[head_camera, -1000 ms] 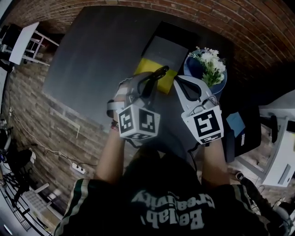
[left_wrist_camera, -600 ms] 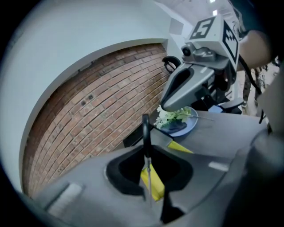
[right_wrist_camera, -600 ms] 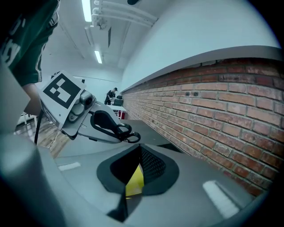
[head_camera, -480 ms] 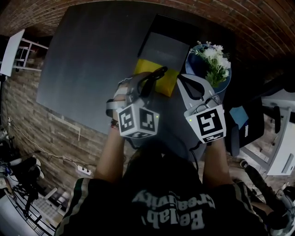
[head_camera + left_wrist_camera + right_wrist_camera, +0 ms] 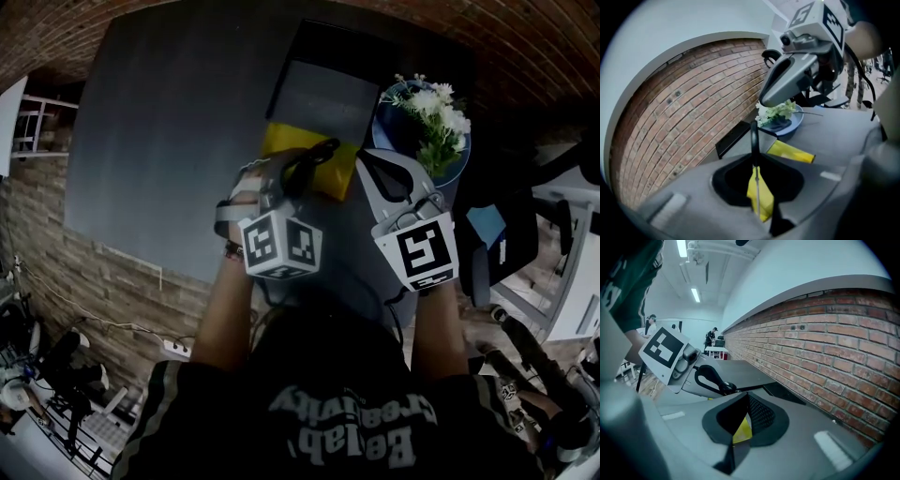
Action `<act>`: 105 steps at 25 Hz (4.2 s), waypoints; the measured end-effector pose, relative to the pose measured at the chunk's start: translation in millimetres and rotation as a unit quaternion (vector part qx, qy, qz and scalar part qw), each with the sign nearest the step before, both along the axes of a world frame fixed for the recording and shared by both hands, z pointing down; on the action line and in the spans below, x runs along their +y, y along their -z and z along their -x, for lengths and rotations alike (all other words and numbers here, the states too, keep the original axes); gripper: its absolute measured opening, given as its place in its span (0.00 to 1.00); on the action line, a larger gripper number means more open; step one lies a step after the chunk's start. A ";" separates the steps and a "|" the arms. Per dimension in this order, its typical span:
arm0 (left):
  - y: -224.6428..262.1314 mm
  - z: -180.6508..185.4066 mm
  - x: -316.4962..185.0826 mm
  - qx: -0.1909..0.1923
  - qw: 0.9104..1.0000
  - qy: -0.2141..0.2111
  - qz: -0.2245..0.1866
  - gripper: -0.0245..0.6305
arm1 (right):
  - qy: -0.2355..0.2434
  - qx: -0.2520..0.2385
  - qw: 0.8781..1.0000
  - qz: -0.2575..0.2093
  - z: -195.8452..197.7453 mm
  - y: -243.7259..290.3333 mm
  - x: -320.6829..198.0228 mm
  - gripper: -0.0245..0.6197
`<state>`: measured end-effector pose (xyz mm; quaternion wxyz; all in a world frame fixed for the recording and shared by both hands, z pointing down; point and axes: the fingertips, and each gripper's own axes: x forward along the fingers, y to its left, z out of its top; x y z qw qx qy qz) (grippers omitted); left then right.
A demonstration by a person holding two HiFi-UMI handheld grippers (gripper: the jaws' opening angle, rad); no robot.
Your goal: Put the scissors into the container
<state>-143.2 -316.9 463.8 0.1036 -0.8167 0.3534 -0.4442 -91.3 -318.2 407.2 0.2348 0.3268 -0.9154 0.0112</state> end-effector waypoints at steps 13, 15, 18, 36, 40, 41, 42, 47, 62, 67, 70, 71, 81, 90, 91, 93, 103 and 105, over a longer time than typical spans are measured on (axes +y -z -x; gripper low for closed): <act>-37.6 1.9 -5.9 -0.004 0.999 -0.011 0.037 0.11 | -0.005 0.005 1.000 0.025 3.7 -25.6 -10.5 0.05; -42.9 0.8 -5.8 -0.003 0.999 -0.013 0.042 0.11 | -0.005 0.005 1.000 0.024 3.5 -28.1 -12.2 0.05; -51.1 0.5 -6.2 -0.004 0.999 -0.013 0.049 0.11 | -0.003 0.004 1.000 0.030 3.6 -34.2 -12.2 0.05; -84.3 -4.7 -3.3 -0.007 0.996 -0.019 0.083 0.11 | -0.002 0.015 0.998 0.056 2.2 -60.5 -8.5 0.05; -89.6 -4.1 -3.5 -0.007 0.996 -0.020 0.088 0.11 | -0.003 0.017 0.998 0.065 3.1 -67.1 -6.9 0.05; -90.8 -3.8 -3.8 -0.006 0.996 -0.020 0.089 0.11 | -0.004 0.017 0.998 0.067 3.3 -68.6 -6.6 0.05; -91.8 -3.5 -4.0 -0.006 0.996 -0.020 0.090 0.11 | -0.004 0.018 0.997 0.069 3.5 -70.0 -6.3 0.05; -96.0 -4.9 -4.6 -0.004 0.995 -0.023 0.093 0.11 | -0.006 0.017 0.997 0.077 4.1 -76.5 -4.8 0.05; -108.2 -10.4 -8.8 0.003 0.994 -0.031 0.106 0.11 | 0.000 0.019 0.995 0.098 6.0 -95.1 -0.2 0.05; -110.2 -10.6 -6.7 0.004 0.993 -0.033 0.112 0.11 | 0.005 0.024 0.995 0.101 4.2 -95.0 1.8 0.05; -113.2 -12.0 -6.6 0.004 0.993 -0.033 0.116 0.11 | 0.006 0.028 0.994 0.102 1.4 -96.4 1.8 0.05; -114.1 -12.5 -7.1 0.003 0.993 -0.034 0.117 0.11 | 0.005 0.028 0.994 0.102 0.2 -97.0 1.3 0.05; -121.1 -13.8 -7.0 -0.002 0.991 -0.036 0.125 0.11 | 0.005 0.033 0.994 0.105 -2.6 -100.9 3.0 0.05; -130.7 -12.5 -6.4 -0.007 0.989 -0.039 0.142 0.11 | 0.007 0.040 0.993 0.111 -3.9 -106.1 6.2 0.05; -130.8 -12.8 -6.5 -0.004 0.989 -0.039 0.143 0.11 | 0.007 0.041 0.993 0.112 -4.3 -106.4 6.5 0.05; -130.8 -13.6 -6.5 0.002 0.988 -0.037 0.147 0.11 | 0.006 0.042 0.993 0.113 -4.4 -106.9 7.2 0.05; -132.1 -13.5 -4.8 0.009 0.986 -0.041 0.163 0.12 | 0.006 0.038 0.993 0.113 0.1 -106.4 7.2 0.05; -132.7 -13.3 -4.4 0.009 0.985 -0.041 0.165 0.12 | 0.008 0.037 0.993 0.113 1.4 -105.7 7.6 0.05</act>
